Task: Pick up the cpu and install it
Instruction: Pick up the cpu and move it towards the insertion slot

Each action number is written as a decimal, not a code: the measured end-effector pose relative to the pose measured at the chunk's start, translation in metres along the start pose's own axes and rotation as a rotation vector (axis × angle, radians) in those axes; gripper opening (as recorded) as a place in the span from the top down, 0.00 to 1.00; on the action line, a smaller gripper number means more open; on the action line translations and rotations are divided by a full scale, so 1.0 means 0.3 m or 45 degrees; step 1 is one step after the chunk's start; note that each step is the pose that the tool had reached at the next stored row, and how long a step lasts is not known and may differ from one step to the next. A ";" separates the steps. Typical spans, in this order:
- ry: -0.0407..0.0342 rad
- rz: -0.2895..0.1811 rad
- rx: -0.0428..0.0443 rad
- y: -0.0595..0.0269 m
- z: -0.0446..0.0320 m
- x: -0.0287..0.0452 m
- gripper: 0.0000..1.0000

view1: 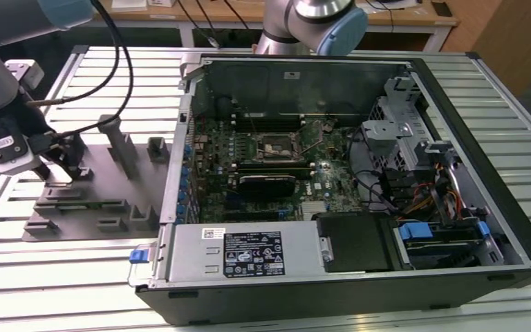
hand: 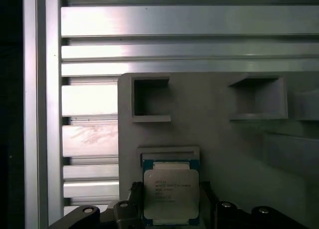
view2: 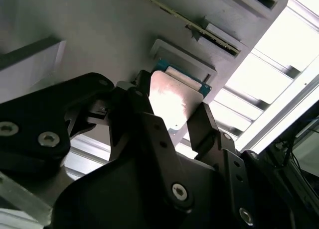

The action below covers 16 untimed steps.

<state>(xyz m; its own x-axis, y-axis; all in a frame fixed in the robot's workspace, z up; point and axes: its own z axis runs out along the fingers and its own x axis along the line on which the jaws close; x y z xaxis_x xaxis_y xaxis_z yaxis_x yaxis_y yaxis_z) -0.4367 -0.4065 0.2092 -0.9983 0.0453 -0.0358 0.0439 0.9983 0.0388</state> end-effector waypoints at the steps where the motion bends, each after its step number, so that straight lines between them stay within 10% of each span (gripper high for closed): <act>1: -0.0003 0.000 -0.001 0.000 -0.008 0.000 0.46; 16: -0.0100 0.000 -0.009 0.005 -0.139 -0.005 0.46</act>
<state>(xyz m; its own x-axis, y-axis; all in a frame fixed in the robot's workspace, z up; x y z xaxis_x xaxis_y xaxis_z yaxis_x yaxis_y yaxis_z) -0.4367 -0.4065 0.2509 -0.9980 0.0455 -0.0436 0.0435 0.9980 0.0462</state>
